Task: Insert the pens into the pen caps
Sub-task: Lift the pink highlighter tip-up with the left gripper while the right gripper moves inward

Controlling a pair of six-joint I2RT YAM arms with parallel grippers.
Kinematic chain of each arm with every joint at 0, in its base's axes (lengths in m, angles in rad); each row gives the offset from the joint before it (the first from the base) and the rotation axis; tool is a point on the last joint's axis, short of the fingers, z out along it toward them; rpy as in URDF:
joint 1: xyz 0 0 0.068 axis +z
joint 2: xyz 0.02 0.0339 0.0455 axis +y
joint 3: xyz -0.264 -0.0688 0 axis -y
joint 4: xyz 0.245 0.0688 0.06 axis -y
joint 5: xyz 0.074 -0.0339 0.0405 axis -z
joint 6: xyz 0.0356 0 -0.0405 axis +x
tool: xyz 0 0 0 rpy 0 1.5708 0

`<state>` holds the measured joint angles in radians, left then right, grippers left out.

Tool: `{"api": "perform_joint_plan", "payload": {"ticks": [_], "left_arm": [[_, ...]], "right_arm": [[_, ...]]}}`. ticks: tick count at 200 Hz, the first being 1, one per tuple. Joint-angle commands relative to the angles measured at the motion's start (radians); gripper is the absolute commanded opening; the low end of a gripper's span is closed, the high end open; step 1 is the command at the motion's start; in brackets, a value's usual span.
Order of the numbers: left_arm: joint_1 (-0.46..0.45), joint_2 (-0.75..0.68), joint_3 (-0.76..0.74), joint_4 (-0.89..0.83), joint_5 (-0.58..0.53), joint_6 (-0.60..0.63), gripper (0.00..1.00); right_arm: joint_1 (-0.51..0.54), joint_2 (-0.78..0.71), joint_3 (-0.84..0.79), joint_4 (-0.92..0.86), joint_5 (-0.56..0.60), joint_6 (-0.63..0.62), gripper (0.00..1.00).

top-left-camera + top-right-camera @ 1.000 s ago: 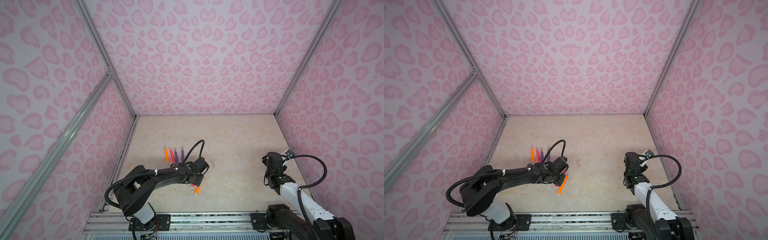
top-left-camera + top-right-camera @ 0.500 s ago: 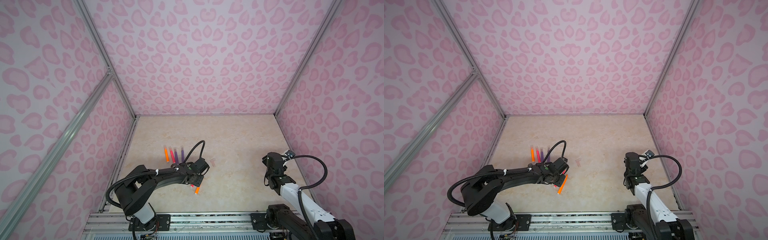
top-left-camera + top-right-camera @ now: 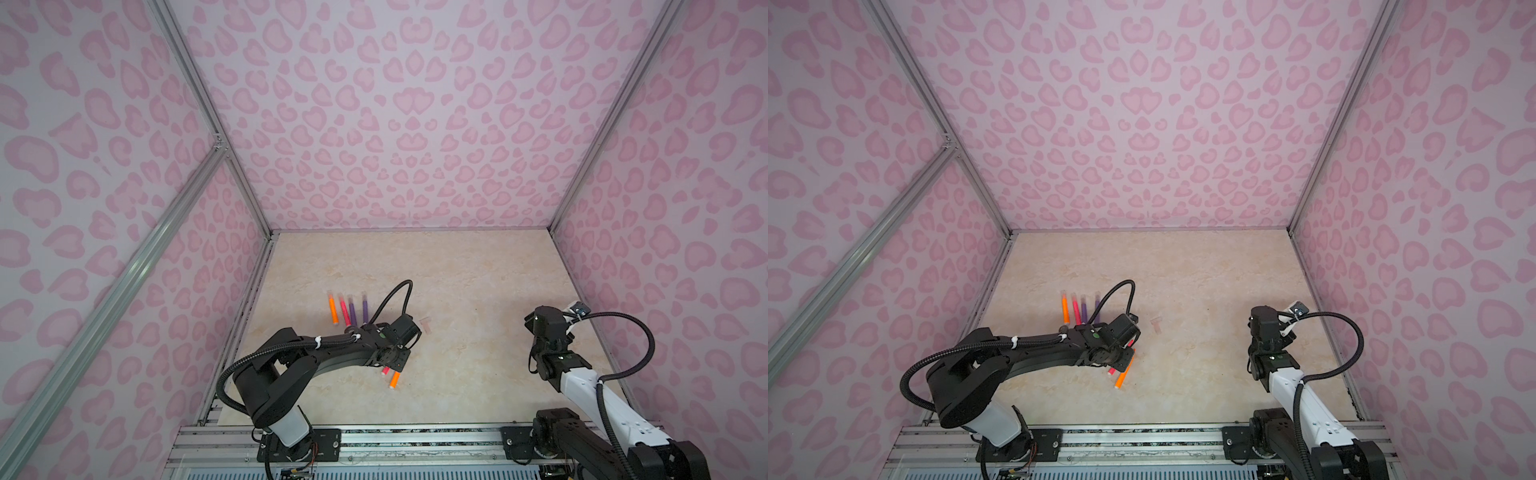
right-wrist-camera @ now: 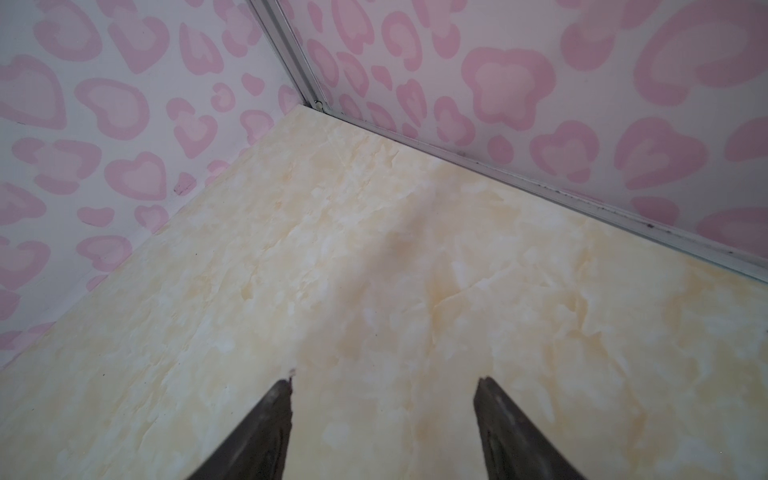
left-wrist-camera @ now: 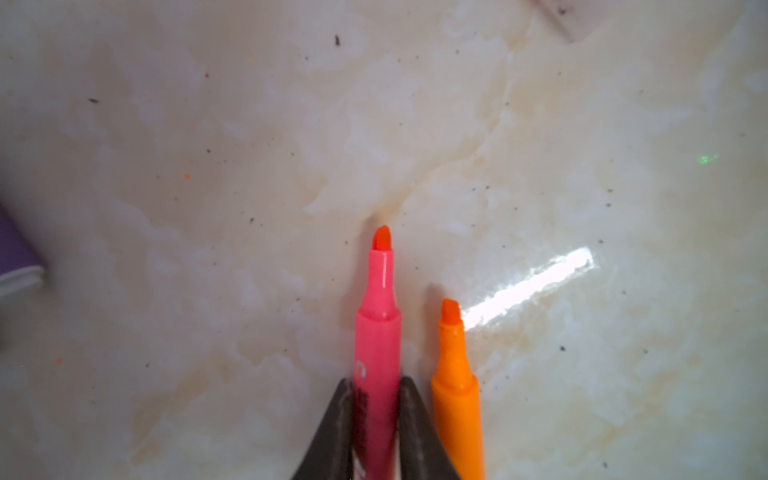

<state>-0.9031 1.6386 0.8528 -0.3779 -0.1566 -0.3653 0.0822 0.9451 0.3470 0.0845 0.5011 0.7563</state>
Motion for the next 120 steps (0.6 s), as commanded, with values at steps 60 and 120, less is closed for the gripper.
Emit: {"api": "perform_joint_plan", "payload": {"ticks": [60, 120], "left_arm": [[0.002, -0.103, -0.039, -0.021, -0.058, -0.022, 0.03], [0.013, -0.53, -0.022, 0.048, -0.13, -0.137, 0.03]], "right_arm": [[-0.001, 0.0, -0.004, 0.014, 0.007, 0.001, 0.71], [0.029, -0.091, 0.035, -0.023, -0.205, 0.012, 0.73]]}}
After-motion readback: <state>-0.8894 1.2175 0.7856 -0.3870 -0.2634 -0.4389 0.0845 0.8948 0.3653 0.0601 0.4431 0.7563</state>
